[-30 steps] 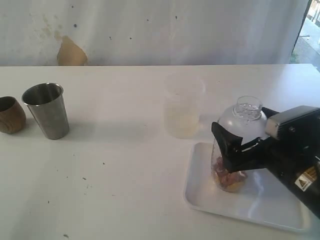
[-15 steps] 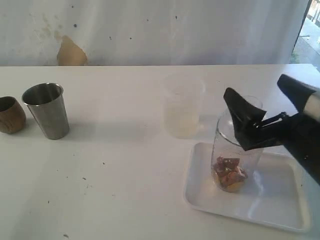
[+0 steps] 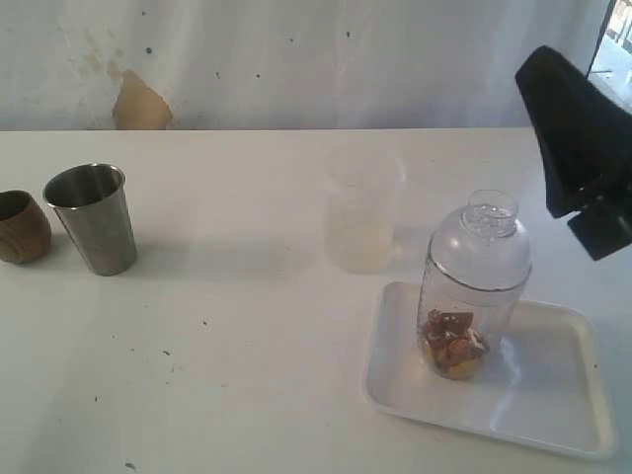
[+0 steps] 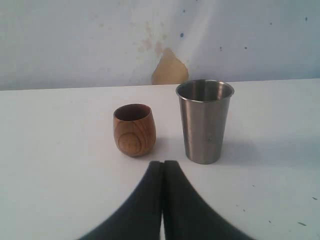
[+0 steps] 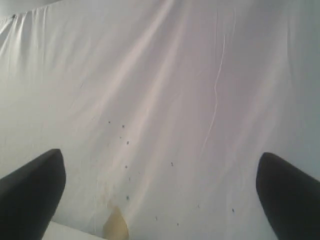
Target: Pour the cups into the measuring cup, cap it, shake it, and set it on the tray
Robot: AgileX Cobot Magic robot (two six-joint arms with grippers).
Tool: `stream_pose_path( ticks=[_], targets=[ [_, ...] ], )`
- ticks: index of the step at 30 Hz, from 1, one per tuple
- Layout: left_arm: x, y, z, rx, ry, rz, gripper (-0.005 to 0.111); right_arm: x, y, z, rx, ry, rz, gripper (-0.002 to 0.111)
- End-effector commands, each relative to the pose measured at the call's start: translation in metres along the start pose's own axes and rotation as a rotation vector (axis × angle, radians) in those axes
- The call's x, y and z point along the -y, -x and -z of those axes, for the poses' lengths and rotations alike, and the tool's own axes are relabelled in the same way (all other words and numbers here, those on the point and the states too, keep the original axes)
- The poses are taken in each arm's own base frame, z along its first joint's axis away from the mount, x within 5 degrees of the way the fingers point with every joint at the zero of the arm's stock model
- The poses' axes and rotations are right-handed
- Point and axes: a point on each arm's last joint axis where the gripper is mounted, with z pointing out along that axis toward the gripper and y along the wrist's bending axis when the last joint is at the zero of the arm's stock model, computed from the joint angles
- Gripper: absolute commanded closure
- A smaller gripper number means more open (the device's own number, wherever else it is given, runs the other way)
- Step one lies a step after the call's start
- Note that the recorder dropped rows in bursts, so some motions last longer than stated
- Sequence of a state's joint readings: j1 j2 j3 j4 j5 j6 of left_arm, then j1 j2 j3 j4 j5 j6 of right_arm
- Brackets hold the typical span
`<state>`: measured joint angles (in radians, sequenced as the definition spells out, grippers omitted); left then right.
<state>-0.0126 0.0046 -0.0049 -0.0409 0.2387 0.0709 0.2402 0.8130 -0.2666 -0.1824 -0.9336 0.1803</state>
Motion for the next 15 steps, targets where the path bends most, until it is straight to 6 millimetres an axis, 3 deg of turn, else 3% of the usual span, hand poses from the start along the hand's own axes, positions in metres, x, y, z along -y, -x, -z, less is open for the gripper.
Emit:
stream_pose_path(
  ticks=[1,4,10,15],
  targets=[
    [0.000,-0.001,0.000,0.005,0.001,0.002,0.107,-0.001,0.018,0.004,-0.105,-0.018,0.028,0.015],
    [0.000,-0.001,0.000,0.005,0.001,0.002,0.107,0.001,0.035,0.013,-0.172,-0.063,0.011,0.025],
    [0.000,-0.001,0.000,0.005,0.001,0.002,0.107,0.000,0.070,0.034,-0.160,-0.118,-0.006,0.061],
    [0.000,-0.001,0.000,0.005,0.001,0.002,0.107,-0.003,0.085,0.059,-0.120,-0.141,0.002,0.076]
  ],
)
